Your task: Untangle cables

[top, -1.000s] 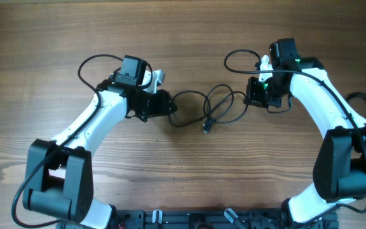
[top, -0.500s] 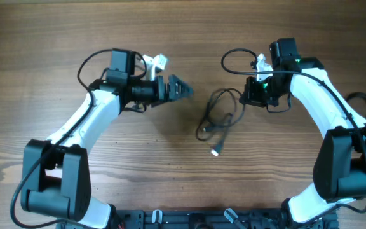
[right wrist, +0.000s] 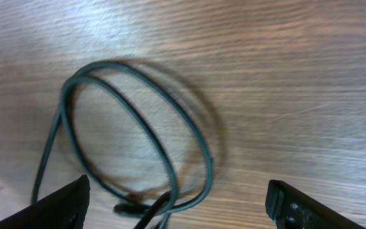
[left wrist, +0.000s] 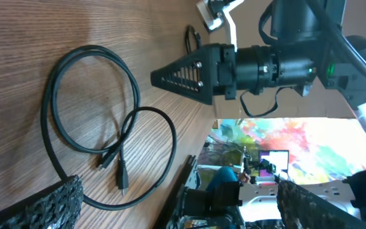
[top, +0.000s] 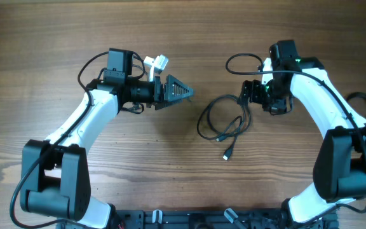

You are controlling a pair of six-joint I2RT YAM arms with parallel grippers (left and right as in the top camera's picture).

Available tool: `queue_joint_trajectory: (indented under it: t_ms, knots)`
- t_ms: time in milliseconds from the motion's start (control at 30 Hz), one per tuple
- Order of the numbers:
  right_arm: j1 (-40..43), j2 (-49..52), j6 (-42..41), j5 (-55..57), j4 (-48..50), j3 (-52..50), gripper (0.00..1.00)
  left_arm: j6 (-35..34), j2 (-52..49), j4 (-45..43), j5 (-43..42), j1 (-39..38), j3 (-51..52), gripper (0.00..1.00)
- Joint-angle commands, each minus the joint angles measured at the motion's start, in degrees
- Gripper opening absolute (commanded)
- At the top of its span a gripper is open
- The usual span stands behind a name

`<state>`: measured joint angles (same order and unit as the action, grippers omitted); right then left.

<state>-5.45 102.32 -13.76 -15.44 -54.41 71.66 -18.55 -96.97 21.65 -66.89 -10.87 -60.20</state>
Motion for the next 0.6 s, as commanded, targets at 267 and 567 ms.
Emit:
queue_joint_trajectory:
  t_ms: [267,567]
  knots:
    - [0.04,-0.52,1.33,-7.1,2.95,-6.47,0.98,0.94,-0.55,0.74,2.25,-0.26,0.0,1.0]
    - [-0.57,-0.52,-5.81,10.58,19.28,-19.17,0.69,0.96,-0.55,1.81,2.29,-0.26,0.0,1.0]
